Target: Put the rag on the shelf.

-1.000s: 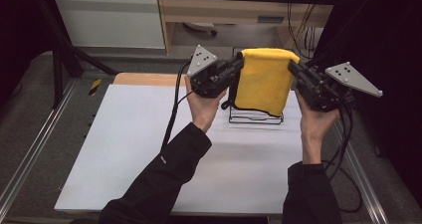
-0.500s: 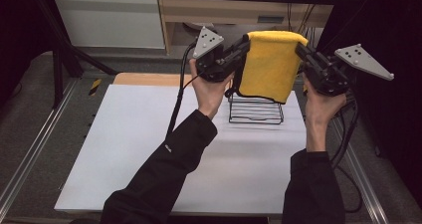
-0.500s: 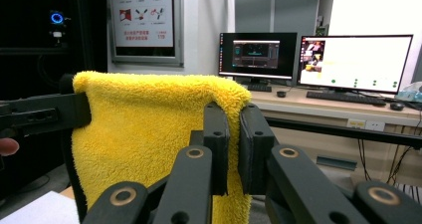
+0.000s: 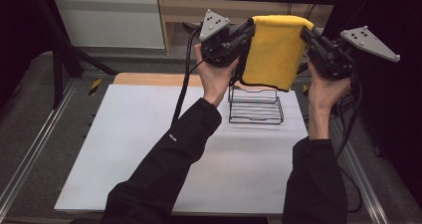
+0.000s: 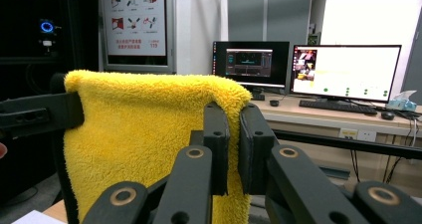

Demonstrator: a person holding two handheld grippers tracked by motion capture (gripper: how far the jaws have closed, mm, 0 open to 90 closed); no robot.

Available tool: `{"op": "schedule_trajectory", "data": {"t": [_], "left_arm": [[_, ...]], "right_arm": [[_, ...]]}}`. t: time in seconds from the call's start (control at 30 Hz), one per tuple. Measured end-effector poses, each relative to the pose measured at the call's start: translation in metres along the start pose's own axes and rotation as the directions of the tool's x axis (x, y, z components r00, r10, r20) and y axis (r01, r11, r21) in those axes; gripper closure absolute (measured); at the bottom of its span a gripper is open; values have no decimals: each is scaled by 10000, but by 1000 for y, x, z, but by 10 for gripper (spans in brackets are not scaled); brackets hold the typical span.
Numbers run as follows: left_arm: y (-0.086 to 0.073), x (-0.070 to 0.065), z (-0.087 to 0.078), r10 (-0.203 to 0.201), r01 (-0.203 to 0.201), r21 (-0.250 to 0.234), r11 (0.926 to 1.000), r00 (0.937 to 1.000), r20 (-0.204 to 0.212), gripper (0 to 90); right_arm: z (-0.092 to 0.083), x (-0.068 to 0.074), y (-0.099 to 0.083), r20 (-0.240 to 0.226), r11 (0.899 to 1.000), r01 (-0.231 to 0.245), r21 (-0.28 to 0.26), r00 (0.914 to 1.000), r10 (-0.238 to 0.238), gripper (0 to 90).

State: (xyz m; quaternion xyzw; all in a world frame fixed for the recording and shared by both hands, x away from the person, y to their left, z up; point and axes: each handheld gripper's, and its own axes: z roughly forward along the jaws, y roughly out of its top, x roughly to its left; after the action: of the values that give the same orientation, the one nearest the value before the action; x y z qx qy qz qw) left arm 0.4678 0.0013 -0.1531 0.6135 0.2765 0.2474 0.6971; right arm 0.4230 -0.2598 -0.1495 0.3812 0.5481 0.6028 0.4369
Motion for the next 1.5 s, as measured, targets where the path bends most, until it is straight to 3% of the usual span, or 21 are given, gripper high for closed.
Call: {"op": "schedule_trajectory", "data": {"t": [0.47, 0.63, 0.83, 0.93, 1.03, 1.17, 1.27, 1.4, 1.5], "left_arm": [[18, 7, 17, 299, -300, -29, 9995, 9993, -246, 806], [22, 13, 23, 254, -255, -13, 9997, 9992, -306, 805], [27, 14, 31, 609, -606, 74, 9981, 9972, -430, 805], [28, 17, 36, 713, -706, 138, 9974, 9961, -517, 805], [28, 22, 40, 511, -504, 152, 9986, 9974, -509, 805], [27, 26, 46, 694, -675, 331, 9972, 9959, -576, 805], [24, 30, 49, 756, -728, 430, 9964, 9948, -678, 805], [19, 35, 51, 542, -518, 447, 9977, 9970, -545, 805], [15, 37, 52, 708, -672, 622, 9958, 9959, -566, 805]], "right_arm": [[24, -10, 16, 113, 9999, 45, -97, 9999, -44, 843], [31, -12, 20, 99, 9996, 260, -90, 9996, -259, 843], [40, -18, 22, 160, 9998, 134, -146, 9998, -131, 844], [44, -21, 23, 121, 9999, 95, -130, 9999, -93, 843], [48, -22, 23, 115, 9999, 104, -133, 9999, -103, 843], [55, -25, 20, 119, 10000, 75, -33, 9999, -75, 843], [61, -27, 17, 93, 9999, 83, 64, 9999, -84, 843], [66, -29, 12, 52, 9997, 153, 176, 9999, -154, 842], [68, -30, 7, -14, 9996, 179, 214, 9998, -179, 842]]}}
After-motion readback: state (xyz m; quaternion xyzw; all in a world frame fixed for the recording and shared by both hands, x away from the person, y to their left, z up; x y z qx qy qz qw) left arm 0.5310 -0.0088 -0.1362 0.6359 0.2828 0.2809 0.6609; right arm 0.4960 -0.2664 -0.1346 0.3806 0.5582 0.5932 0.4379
